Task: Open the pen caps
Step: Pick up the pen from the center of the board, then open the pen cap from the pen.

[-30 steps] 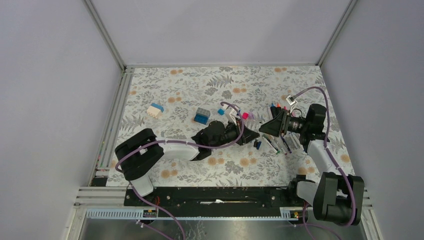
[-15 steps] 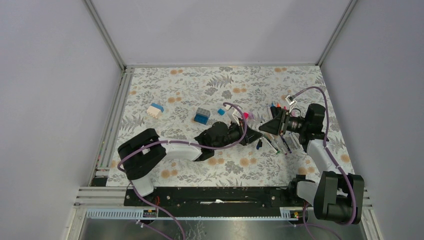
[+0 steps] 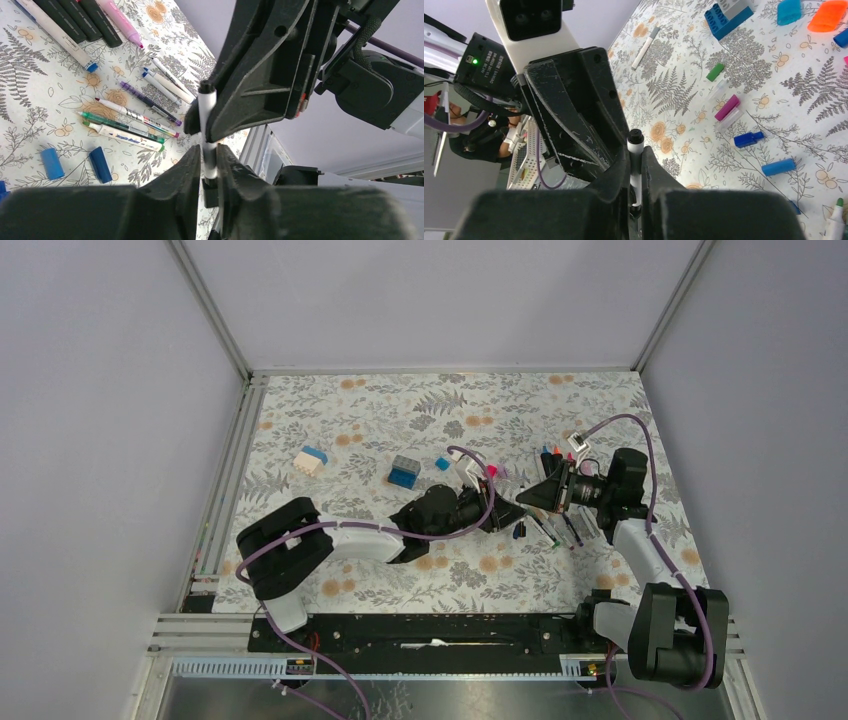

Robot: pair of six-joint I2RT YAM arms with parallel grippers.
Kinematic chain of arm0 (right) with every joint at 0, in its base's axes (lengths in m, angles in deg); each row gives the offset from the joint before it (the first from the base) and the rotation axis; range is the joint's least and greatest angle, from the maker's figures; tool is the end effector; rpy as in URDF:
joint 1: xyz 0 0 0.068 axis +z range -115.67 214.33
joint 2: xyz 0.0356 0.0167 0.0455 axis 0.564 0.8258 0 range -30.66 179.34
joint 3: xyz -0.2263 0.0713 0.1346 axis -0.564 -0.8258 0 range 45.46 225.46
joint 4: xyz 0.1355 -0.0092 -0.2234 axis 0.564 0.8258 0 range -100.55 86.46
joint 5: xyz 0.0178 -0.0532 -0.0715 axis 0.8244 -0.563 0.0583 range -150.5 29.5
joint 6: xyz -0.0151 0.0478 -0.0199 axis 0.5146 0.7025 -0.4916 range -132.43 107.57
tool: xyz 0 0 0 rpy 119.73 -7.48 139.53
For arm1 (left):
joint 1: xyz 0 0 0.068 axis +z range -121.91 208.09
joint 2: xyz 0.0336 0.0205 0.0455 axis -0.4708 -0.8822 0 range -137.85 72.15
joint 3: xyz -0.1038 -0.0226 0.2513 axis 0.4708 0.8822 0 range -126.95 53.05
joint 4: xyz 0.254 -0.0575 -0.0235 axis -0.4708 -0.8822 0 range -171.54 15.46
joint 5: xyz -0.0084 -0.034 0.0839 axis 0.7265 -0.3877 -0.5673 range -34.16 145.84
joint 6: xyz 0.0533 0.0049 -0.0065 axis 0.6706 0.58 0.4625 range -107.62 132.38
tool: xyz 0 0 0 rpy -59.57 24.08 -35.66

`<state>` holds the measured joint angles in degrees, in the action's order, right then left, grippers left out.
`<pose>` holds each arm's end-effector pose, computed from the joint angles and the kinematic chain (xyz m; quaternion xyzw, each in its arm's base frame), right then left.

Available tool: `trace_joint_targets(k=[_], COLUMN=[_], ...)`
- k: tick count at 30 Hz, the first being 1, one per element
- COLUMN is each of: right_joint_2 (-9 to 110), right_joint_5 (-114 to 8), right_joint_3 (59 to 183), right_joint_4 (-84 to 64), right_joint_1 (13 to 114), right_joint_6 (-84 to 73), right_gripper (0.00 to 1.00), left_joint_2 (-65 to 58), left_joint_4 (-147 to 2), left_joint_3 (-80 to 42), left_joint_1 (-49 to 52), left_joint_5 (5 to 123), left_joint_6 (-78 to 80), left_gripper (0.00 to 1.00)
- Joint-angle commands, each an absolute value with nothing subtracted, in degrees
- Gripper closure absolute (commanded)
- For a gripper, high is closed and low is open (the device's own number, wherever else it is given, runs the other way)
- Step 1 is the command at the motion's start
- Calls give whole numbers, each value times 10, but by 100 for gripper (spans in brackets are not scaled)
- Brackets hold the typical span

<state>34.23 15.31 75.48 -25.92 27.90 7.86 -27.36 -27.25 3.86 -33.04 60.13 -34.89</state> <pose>0.2237 0.0095 0.2341 -0.1961 0.7089 0.5529 0.3916 0.1790 -0.3301 0.2178 0.1130 0.7167 -0.5736 0.3802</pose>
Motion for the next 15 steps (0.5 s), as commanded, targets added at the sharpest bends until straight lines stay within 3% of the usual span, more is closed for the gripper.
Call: trace_joint_targets(k=[1,9,11,15], right_joint_2=[325,287,283,277], right_joint_5=[176,207,210,212], right_joint_3=[778,771,768,764], right_joint_4=[-260,-299,-305,-312], right_joint_1=[286,272,266,258], right_joint_6=[72,98,103,112], right_gripper=[100,100,100,100], left_joint_2=[-257,-112,-84,-70], left_joint_4=[-251,-242,-209,-145], left_joint_3=[33,156,191,239], left_joint_1=[-333,-333,-333,-328], left_joint_5=[593,531,536,573], left_joint_6=[-348,-265,-257,-299], left_gripper=[73,23,4,1])
